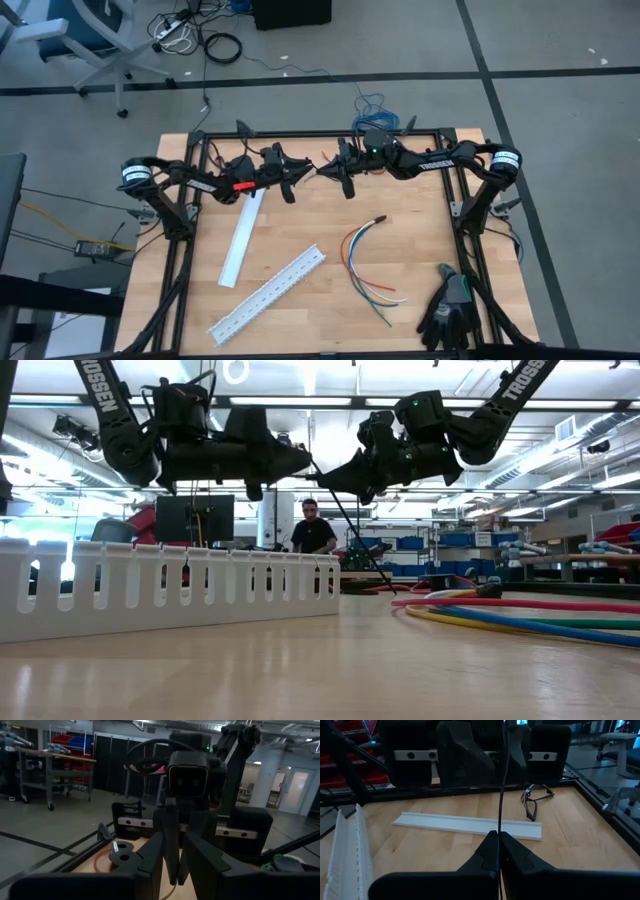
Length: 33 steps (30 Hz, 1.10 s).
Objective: Ziptie cables
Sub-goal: Wrap the left black zip tie
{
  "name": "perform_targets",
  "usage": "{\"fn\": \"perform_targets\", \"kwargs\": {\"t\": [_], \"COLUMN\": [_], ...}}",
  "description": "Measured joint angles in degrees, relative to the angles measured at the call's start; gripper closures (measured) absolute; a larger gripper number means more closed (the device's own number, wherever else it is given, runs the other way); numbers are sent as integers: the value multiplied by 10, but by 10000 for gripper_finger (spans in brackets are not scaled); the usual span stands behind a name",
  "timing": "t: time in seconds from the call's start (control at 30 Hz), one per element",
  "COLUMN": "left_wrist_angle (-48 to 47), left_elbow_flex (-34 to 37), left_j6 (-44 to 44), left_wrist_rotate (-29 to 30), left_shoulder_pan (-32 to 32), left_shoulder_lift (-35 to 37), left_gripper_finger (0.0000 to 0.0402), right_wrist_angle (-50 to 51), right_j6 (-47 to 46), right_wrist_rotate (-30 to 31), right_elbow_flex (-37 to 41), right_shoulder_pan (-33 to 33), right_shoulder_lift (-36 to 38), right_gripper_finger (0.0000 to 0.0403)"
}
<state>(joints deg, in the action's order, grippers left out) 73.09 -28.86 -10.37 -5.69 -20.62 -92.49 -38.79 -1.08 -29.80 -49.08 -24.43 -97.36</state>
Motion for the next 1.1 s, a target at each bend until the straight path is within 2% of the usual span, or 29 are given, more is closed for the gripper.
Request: {"fn": "perform_targets", "kwargs": {"t": [1.1], "left_wrist_angle": [-5], "left_elbow_flex": [-3], "left_j6": [26], "left_wrist_rotate": [12], "left_shoulder_pan": [-1], "left_shoulder_lift": [0], "left_gripper_finger": [312], "right_wrist_angle": [0], "right_j6": [23], "right_wrist_rotate": [-4], "right_elbow_flex": [0], "right_shoulder_pan": [11], "right_shoulder_lift": [0], "right_gripper_finger": [403]}}
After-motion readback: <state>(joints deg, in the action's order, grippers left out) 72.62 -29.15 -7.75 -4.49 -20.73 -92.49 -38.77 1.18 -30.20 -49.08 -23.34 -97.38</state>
